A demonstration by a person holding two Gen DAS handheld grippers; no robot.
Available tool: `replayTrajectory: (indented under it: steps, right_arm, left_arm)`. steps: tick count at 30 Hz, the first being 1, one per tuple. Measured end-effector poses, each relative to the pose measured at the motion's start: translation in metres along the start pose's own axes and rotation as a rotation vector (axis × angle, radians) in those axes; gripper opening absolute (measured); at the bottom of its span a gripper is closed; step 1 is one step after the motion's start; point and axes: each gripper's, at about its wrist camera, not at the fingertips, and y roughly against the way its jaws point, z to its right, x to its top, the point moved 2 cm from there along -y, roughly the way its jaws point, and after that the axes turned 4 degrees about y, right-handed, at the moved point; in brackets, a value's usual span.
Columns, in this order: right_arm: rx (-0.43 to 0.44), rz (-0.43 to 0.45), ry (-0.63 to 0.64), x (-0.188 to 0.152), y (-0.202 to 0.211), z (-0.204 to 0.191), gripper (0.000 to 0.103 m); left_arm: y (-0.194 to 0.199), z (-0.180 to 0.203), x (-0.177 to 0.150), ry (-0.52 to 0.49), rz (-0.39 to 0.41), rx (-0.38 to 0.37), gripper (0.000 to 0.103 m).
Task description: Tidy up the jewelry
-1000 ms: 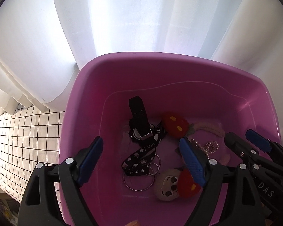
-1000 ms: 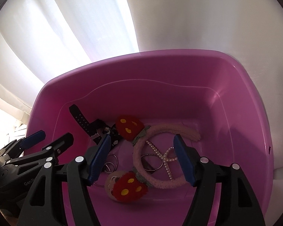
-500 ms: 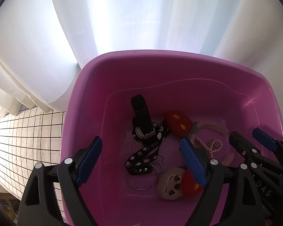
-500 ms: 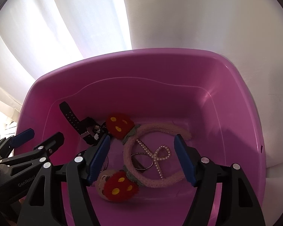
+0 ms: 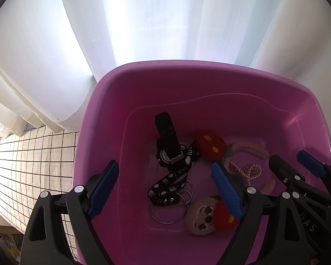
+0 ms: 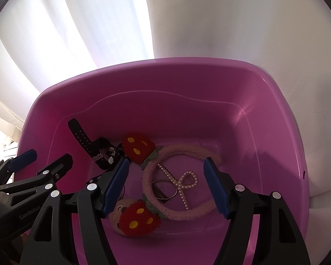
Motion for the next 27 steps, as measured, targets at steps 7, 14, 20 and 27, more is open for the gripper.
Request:
replayTrajectory:
  steps: [7, 14, 20, 27]
  right_arm:
    - [-0.002, 0.0, 0.002, 0.0005, -0.0007, 0.0008, 0.067]
    - [-0.004, 0.0, 0.0, -0.0001, -0.0006, -0.0002, 0.067]
    - [-0.002, -0.001, -0.001, 0.0001, -0.0017, 0.001, 0.067]
    - [-0.004, -0.001, -0.004, -0.0005, -0.0008, 0.0004, 0.067]
  left_arm:
    - [0.0007, -0.0003, -0.0001, 0.0, 0.0, -0.001, 0.084]
    - [0.0011, -0.0002, 0.0012, 0.004, 0.005, -0.009, 0.084]
    - [0.0034, 0.0001, 0.0029, 0.013, 0.008, -0.012, 0.085]
    - [0.0049, 0.0013, 0.0041, 0.015, 0.01, -0.011, 0.085]
